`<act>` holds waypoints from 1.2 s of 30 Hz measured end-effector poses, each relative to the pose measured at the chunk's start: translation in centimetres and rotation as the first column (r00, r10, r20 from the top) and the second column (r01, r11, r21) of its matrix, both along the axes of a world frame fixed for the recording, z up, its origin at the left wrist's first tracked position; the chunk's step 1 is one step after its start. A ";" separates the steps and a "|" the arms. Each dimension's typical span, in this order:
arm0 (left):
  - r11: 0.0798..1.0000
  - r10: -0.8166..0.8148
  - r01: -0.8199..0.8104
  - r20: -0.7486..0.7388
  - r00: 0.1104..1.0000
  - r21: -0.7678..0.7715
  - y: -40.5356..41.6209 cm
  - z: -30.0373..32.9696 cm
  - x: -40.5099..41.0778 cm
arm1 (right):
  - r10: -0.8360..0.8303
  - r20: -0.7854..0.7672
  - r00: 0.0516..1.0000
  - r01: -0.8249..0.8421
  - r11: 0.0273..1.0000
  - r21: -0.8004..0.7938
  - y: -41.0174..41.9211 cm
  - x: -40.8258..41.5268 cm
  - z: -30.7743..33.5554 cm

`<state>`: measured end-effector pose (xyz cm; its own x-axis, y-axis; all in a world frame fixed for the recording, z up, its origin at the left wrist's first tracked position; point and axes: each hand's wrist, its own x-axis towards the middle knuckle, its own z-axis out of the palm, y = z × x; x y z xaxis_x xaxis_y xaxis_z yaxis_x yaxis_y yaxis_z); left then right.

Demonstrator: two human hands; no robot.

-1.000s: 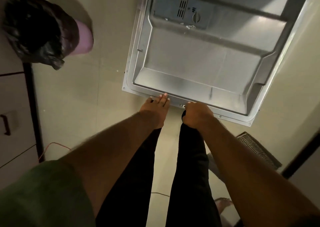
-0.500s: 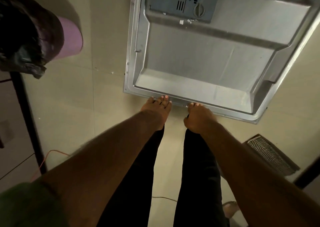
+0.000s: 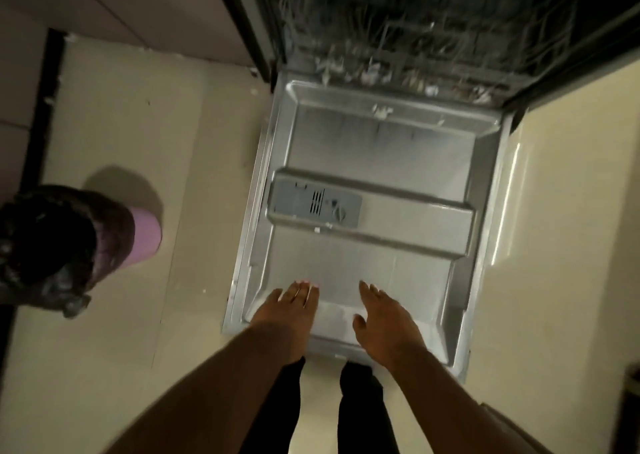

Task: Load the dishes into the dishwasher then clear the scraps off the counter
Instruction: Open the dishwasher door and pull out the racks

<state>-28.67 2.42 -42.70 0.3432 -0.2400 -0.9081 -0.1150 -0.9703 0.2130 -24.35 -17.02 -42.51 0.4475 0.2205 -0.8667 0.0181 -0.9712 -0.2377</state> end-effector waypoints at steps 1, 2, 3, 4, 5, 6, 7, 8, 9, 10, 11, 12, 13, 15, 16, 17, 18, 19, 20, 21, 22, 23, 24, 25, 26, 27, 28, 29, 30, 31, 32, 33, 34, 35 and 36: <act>1.000 0.011 -0.010 0.049 0.999 -0.015 -0.1 0.3 2.1 | 0.005 0.054 0.999 -0.005 1.000 0.005 0.0 2.2 0.4; 0.999 0.020 -0.016 0.117 0.993 -0.038 -0.2 0.6 4.4 | 0.010 0.114 0.993 -0.011 1.000 0.009 0.1 4.8 0.9; 0.998 0.029 -0.019 0.188 0.982 -0.059 -0.3 0.8 6.6 | 0.021 0.177 0.984 -0.024 1.000 0.014 0.2 7.1 1.3; 0.996 0.050 -0.031 0.258 0.965 -0.078 -0.4 1.1 8.9 | 0.028 0.242 0.970 -0.034 0.999 0.020 0.2 9.5 1.7; 0.995 0.076 -0.050 0.315 0.946 -0.092 -0.5 1.5 11.2 | 0.036 0.303 0.952 -0.045 0.999 0.023 0.3 11.9 2.1; 0.993 0.092 -0.060 0.357 0.929 -0.099 -0.4 1.8 13.3 | 0.047 0.355 0.934 -0.057 0.998 0.017 0.3 14.0 2.6; 0.993 0.092 -0.058 0.393 0.915 -0.099 -0.3 2.2 15.5 | 0.060 0.398 0.916 -0.070 0.997 0.010 0.3 16.1 3.0; 0.995 0.080 -0.046 0.420 0.904 -0.092 -0.1 2.5 17.4 | 0.077 0.430 0.900 -0.086 0.996 0.001 0.3 17.9 3.3; 0.996 0.066 -0.031 0.447 0.892 -0.085 0.2 2.8 19.2 | 0.091 0.464 0.881 -0.100 0.995 -0.006 0.3 19.6 3.7; 0.997 0.055 -0.019 0.475 0.878 -0.080 0.5 3.2 20.9 | 0.105 0.503 0.858 -0.114 0.993 -0.013 0.4 21.2 3.9; 0.997 0.048 -0.012 0.501 0.864 -0.075 0.9 3.5 22.4 | 0.114 0.539 0.834 -0.122 0.992 -0.020 0.5 22.6 4.2; 0.997 0.045 -0.009 0.526 0.850 -0.072 1.2 3.9 23.8 | 0.116 0.567 0.815 -0.125 0.992 -0.023 0.6 23.9 4.4; 0.998 0.043 -0.007 0.549 0.835 -0.067 1.5 4.1 25.1 | 0.116 0.591 0.798 -0.126 0.992 -0.024 0.8 25.1 4.7; 0.998 0.045 -0.012 0.589 0.807 -0.060 1.9 4.4 27.6 | 0.119 0.627 0.770 -0.129 0.991 -0.030 1.3 27.3 5.0; 0.998 0.050 -0.018 0.600 0.798 -0.059 2.1 4.4 28.7 | 0.124 0.639 0.759 -0.134 0.990 -0.033 1.6 28.2 5.0; 0.998 0.058 -0.027 0.606 0.794 -0.060 2.2 4.5 29.7 | 0.130 0.644 0.754 -0.141 0.989 -0.034 1.8 29.1 5.0; 0.997 0.072 -0.041 0.606 0.792 -0.064 2.3 4.5 30.4 | 0.136 0.644 0.753 -0.149 0.988 -0.035 2.1 30.0 5.0; 0.996 0.088 -0.058 0.601 0.794 -0.070 2.3 4.4 31.1 | 0.141 0.643 0.753 -0.153 0.987 -0.037 2.4 30.8 4.9; 0.995 0.103 -0.072 0.595 0.797 -0.075 2.3 4.3 31.7 | 0.148 0.646 0.749 -0.157 0.987 -0.044 2.6 31.6 4.7; 0.993 0.114 -0.084 0.590 0.799 -0.079 2.2 4.2 32.1 | 0.154 0.653 0.741 -0.160 0.986 -0.051 2.8 32.2 4.5; 0.992 0.125 -0.094 0.586 0.801 -0.082 2.1 4.0 32.5 | 0.156 0.660 0.735 -0.160 0.986 -0.055 3.0 32.8 4.2; 0.990 0.138 -0.106 0.580 0.803 -0.088 1.8 3.9 32.8 | 0.159 0.661 0.733 -0.159 0.985 -0.061 3.0 33.4 4.0; 0.987 0.162 -0.128 0.571 0.805 -0.099 1.6 3.8 33.0 | 0.170 0.655 0.736 -0.163 0.984 -0.072 3.0 33.9 3.7; 0.981 0.195 -0.156 0.558 0.807 -0.117 1.3 3.8 33.2 | 0.190 0.646 0.739 -0.170 0.981 -0.093 2.9 34.4 3.4; 0.973 0.230 -0.183 0.544 0.807 -0.140 0.9 3.7 33.4 | 0.217 0.636 0.740 -0.180 0.976 -0.124 2.7 34.8 3.2; 0.966 0.256 -0.202 0.533 0.806 -0.159 0.5 3.6 33.6 | 0.244 0.621 0.744 -0.189 0.970 -0.155 2.5 35.2 3.0; 0.961 0.274 -0.214 0.529 0.803 -0.172 0.1 3.6 33.8 | 0.261 0.605 0.753 -0.191 0.965 -0.178 2.3 35.7 3.0; 0.958 0.285 -0.224 0.531 0.798 -0.178 -0.3 3.5 34.0 | 0.264 0.590 0.763 -0.185 0.964 -0.192 2.2 36.0 3.0; 0.956 0.292 -0.229 0.537 0.792 -0.183 -0.5 3.5 34.3 | 0.258 0.581 0.772 -0.175 0.965 -0.195 2.2 36.3 3.0; 0.955 0.297 -0.232 0.543 0.786 -0.187 -0.7 3.5 34.4 | 0.240 0.574 0.783 -0.162 0.969 -0.184 2.4 36.5 3.0; 0.954 0.299 -0.232 0.553 0.777 -0.190 -0.9 3.5 34.4 | 0.205 0.567 0.798 -0.137 0.977 -0.161 2.7 36.6 3.0; 0.955 0.297 -0.230 0.574 0.763 -0.190 -1.1 3.5 34.4 | 0.164 0.560 0.812 -0.107 0.985 -0.133 3.1 36.6 3.0; 0.957 0.290 -0.222 0.597 0.748 -0.187 -1.4 3.5 34.3 | 0.133 0.554 0.822 -0.085 0.990 -0.112 3.4 36.7 3.0; 0.961 0.277 -0.207 0.617 0.737 -0.183 -1.7 3.5 34.3 | 0.120 0.548 0.828 -0.075 0.992 -0.104 3.5 36.6 2.9; 0.965 0.260 -0.190 0.630 0.732 -0.179 -2.0 3.6 34.2 | 0.125 0.540 0.832 -0.077 0.991 -0.111 3.6 36.4 2.8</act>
<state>5.57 0.40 -39.12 0.8912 -0.1524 -0.4272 -0.0394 -0.9643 0.2618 12.08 -13.47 -39.68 0.8312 0.2306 -0.5058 0.2206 -0.9720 -0.0806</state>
